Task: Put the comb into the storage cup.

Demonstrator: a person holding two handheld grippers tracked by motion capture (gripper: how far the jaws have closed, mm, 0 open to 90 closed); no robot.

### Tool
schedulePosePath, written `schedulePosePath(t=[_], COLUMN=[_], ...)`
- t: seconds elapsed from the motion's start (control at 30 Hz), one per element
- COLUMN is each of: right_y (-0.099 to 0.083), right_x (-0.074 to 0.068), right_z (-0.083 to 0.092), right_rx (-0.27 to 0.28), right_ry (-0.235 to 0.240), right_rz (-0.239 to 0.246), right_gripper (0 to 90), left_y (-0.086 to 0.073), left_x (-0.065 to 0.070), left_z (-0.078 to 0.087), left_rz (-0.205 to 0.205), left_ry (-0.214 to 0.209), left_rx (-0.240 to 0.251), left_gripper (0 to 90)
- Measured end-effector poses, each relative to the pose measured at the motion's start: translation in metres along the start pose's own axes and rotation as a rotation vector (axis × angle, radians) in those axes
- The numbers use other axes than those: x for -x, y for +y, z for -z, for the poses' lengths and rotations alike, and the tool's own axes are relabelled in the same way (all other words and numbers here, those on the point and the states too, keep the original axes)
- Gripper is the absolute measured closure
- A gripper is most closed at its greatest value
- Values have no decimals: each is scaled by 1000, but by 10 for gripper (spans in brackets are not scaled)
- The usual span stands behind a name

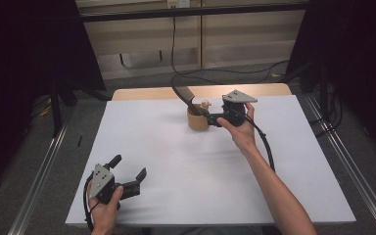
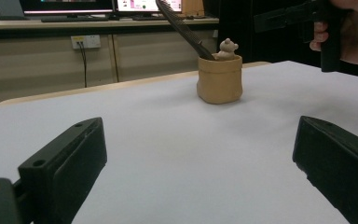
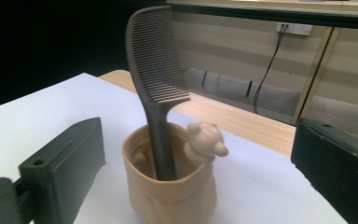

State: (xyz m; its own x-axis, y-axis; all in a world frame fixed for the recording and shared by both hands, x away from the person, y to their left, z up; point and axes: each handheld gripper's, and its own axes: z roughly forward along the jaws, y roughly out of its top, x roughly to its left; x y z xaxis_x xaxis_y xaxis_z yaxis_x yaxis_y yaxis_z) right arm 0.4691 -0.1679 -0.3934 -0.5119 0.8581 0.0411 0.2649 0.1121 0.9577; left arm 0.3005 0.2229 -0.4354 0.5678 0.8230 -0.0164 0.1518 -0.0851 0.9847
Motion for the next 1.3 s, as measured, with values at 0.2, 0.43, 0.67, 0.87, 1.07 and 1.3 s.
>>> schedulePosePath(t=[0.2, 0.43, 0.67, 0.87, 1.07, 1.3], right_y=[-4, -5, -6, -9, -12, -24], right_x=[6, 9, 11, 14, 14, 16], right_z=[14, 28, 43, 55, 70, 86], right_rx=[16, 38, 43, 63, 87, 111], right_ry=[-30, -65, -105, -123, -155, -181], right_rz=[-9, 8, 6, 2, 17, 6], right_gripper=[8, 9, 3, 7, 0, 0], left_y=[0, 1, 1, 2, 1, 1], left_x=[-2, -2, -2, -2, -3, -3], left_z=[1, 2, 3, 5, 6, 7], left_rz=[4, -2, 3, 5, 12, 11], left_ry=[14, 19, 26, 32, 37, 47], left_rx=[8, 7, 7, 16, 10, 15], left_gripper=[29, 27, 27, 27, 27, 27])
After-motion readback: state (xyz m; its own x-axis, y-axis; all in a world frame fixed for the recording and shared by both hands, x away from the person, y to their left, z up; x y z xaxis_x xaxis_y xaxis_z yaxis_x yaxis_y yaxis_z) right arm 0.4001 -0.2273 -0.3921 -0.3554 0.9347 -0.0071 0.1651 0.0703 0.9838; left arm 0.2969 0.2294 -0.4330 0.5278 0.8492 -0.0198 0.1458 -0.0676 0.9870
